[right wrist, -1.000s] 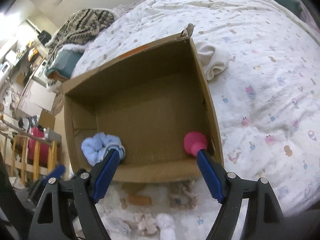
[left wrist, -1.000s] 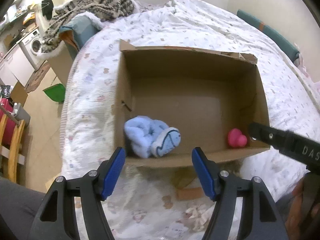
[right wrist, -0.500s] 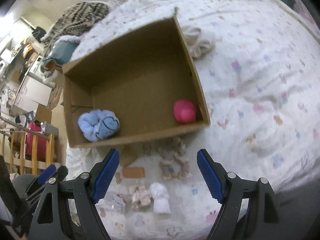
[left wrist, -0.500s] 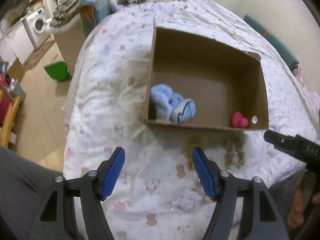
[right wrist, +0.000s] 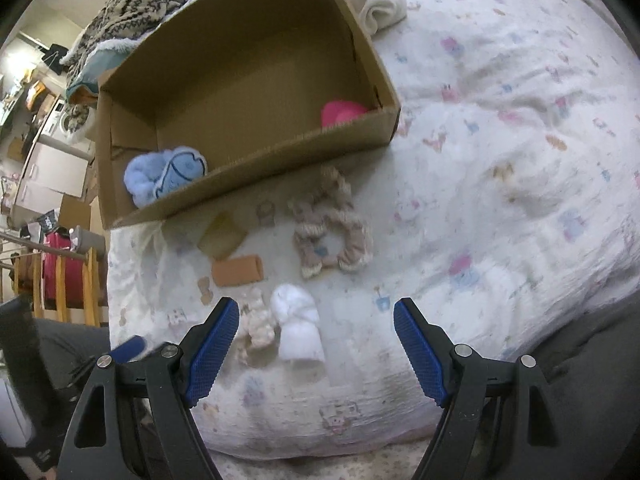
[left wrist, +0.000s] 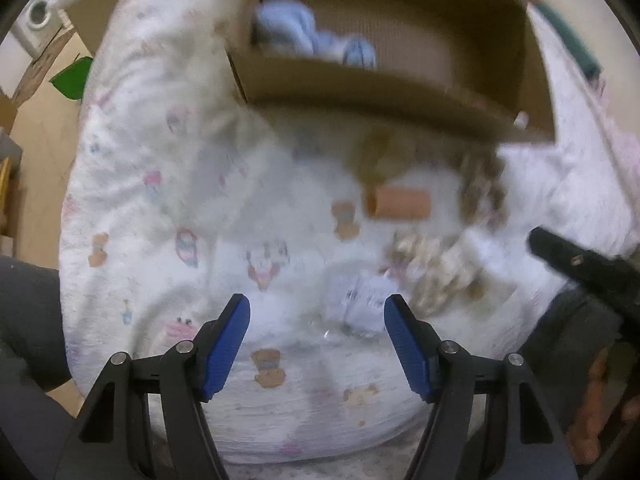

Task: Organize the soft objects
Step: 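Withdraw both tools from the box toward the remaining items, then grasp the plastic-wrapped packet with the left tool while the right tool grasps the white sock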

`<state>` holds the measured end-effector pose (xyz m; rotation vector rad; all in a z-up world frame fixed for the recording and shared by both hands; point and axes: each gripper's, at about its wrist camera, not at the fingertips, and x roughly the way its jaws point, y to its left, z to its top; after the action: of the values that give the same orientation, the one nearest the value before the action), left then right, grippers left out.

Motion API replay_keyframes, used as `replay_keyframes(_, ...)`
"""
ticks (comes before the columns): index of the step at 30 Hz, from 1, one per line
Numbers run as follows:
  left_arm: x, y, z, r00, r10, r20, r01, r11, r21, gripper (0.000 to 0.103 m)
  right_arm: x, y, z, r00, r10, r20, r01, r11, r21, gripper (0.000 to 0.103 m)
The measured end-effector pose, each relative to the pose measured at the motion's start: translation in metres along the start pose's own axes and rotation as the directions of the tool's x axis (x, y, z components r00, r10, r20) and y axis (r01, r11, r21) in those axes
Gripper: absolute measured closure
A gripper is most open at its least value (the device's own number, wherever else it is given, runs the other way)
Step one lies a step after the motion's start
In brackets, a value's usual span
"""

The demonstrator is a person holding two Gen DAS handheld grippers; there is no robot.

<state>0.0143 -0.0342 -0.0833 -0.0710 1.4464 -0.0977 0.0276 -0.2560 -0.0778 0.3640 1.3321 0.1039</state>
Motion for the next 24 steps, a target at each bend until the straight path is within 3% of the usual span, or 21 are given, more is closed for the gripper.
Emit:
replay_keyframes(3, 0.013, -0.010, -0.005, 1.000, 0.005, -0.028, -0.004, 0.999, 0.047, 0.036, 0.002, 0.002, -0.007, 1.000, -0.020, 0.000, 0.020, 0.999, -0.029, 0.019)
replay_keyframes(7, 0.022, -0.018, -0.001, 0.999, -0.014, -0.031, 0.016, 0.999, 0.052, 0.037, -0.001, 0.000, -0.009, 1.000, 0.021, 0.019, -0.021, 1.000, 0.003, 0.019)
replay_keyframes(9, 0.025, -0.023, 0.002, 1.000, -0.004, -0.021, 0.006, 0.998, 0.070, 0.052, -0.002, -0.006, -0.009, 0.999, 0.034, 0.024, -0.035, 0.999, 0.040, 0.019)
replay_keyframes(11, 0.027, -0.025, 0.003, 0.998, -0.055, -0.034, 0.057, 0.996, 0.069, 0.078, -0.002, -0.012, -0.008, 0.999, 0.041, 0.026, -0.043, 0.996, 0.072, 0.019)
replay_keyframes(12, 0.027, -0.025, 0.002, 0.996, -0.078, -0.038, 0.080, 0.995, 0.065, 0.081, -0.002, -0.015, -0.008, 0.999, 0.044, 0.027, -0.046, 0.995, 0.083, 0.019)
replay_keyframes(19, 0.000, -0.021, -0.007, 0.991, -0.132, 0.013, 0.131, 0.988, 0.079, 0.084, 0.000, -0.013, -0.008, 0.998, 0.056, 0.018, -0.057, 0.995, 0.084, 0.019)
replay_keyframes(24, -0.024, -0.011, -0.007, 0.995, -0.090, 0.045, 0.085, 0.992, 0.094, 0.084, 0.005, -0.016, -0.007, 0.997, 0.081, -0.007, -0.080, 0.992, 0.102, 0.019)
